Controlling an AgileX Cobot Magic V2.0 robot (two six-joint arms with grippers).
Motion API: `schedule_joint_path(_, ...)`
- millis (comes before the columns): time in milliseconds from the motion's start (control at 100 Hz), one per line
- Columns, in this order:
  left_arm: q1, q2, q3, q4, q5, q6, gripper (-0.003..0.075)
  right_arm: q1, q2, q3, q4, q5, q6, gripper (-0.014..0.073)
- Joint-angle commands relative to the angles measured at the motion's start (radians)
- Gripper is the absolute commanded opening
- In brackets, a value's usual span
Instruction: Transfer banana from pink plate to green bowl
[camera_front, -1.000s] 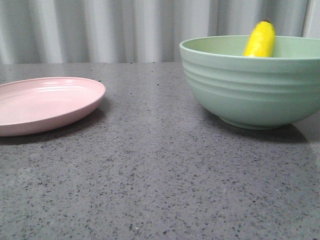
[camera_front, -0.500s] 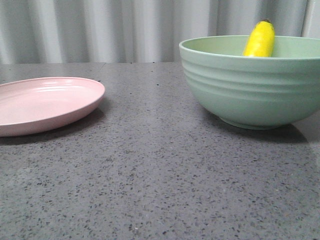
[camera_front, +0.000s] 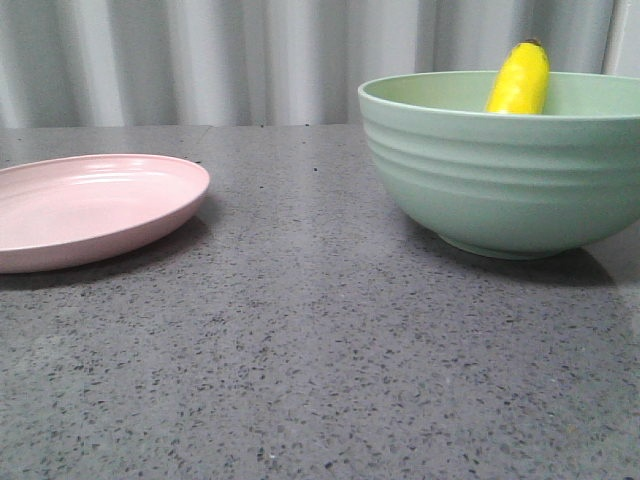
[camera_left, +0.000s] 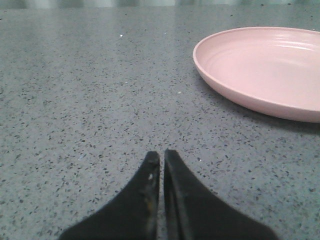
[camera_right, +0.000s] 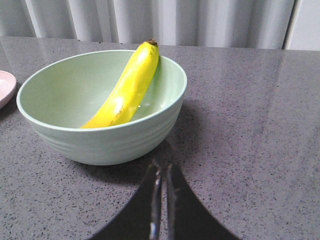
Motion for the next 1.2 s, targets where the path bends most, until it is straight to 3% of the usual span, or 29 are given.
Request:
schedule_joint_path(0, 0.001, -0.031, 0.026, -0.011, -0.035, -0.007, -0.0019, -0.003, 0.013, -0.011, -0.003, -0.078, -0.011, -0.0072)
schedule_joint_path(140, 0.001, -0.031, 0.026, -0.011, -0.035, -0.007, -0.0019, -0.041, 0.013, 0.069, -0.046, -0.225, -0.011, -0.0072)
schedule_joint_path(260, 0.001, -0.031, 0.026, -0.011, -0.035, -0.007, -0.0019, -0.123, 0.013, 0.213, -0.043, -0.561, -0.004, -0.0072)
schedule_joint_path(430, 0.001, -0.031, 0.026, -0.011, -0.035, -0.007, -0.0019, -0.215, 0.013, 0.43, -0.061, -0.97, 0.133, -0.0072)
schedule_joint_path(820, 0.001, -0.031, 0.026, -0.011, -0.037, -0.007, -0.0019, -0.256, -0.065, 0.432, -0.087, -0.397, 0.079, -0.0072)
schedule_joint_path(1190, 0.001, -0.031, 0.026, -0.011, -0.037, -0.007, -0.0019, -0.256, -0.065, 0.432, -0.085, -0.342, 0.069, -0.0072)
